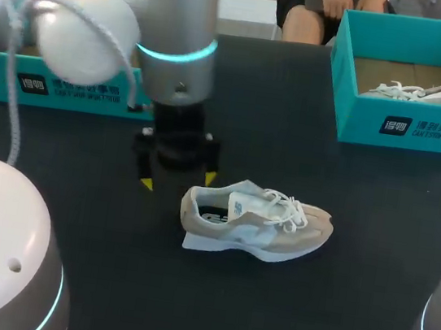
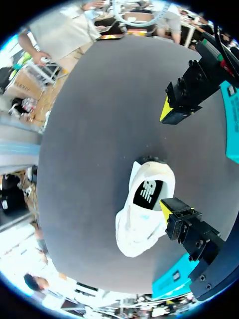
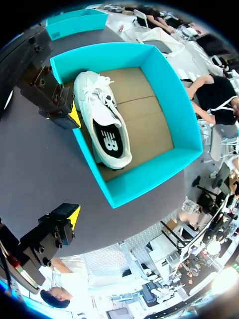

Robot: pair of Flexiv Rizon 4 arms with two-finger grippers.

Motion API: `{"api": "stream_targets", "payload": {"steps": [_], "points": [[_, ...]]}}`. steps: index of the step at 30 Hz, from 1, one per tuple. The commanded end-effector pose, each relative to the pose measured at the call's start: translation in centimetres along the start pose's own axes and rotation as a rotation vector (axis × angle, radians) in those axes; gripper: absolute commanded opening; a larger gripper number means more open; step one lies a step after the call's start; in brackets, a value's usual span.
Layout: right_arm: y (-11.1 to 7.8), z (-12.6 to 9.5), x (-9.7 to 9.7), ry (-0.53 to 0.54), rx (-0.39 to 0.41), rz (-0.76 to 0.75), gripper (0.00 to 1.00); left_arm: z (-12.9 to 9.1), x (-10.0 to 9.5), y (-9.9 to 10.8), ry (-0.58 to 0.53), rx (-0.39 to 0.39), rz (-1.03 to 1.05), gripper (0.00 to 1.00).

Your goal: Take the shoe out of the shoebox, open the shoe tongue, remove and reinsert the insole, then place the shoe into the shoebox

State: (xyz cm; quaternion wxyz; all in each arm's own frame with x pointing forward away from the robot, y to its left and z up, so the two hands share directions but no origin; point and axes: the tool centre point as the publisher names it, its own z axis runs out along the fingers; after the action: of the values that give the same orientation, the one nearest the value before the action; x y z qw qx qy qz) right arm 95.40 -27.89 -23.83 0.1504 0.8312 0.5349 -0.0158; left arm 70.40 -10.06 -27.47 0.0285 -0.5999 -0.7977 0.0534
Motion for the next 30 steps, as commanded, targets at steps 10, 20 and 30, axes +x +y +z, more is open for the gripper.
{"api": "stream_targets", "payload": {"steps": [10,20,30], "points": [[-0.1,0.0,-0.1,0.001,-0.002,0.001,1.00,-2.4,5.1,-0.7,-0.155,0.080,-0.047,1.00],[-0.1,0.0,-0.1,0.001,-0.002,0.001,1.00,-2.8,6.7,1.4,-0.209,0.215,-0.284,1.00],[-0.1,0.0,-0.1,0.001,-0.002,0.001,1.00,-2.6,9.4,2.9,-0.425,0.495,-0.807,1.00]]}}
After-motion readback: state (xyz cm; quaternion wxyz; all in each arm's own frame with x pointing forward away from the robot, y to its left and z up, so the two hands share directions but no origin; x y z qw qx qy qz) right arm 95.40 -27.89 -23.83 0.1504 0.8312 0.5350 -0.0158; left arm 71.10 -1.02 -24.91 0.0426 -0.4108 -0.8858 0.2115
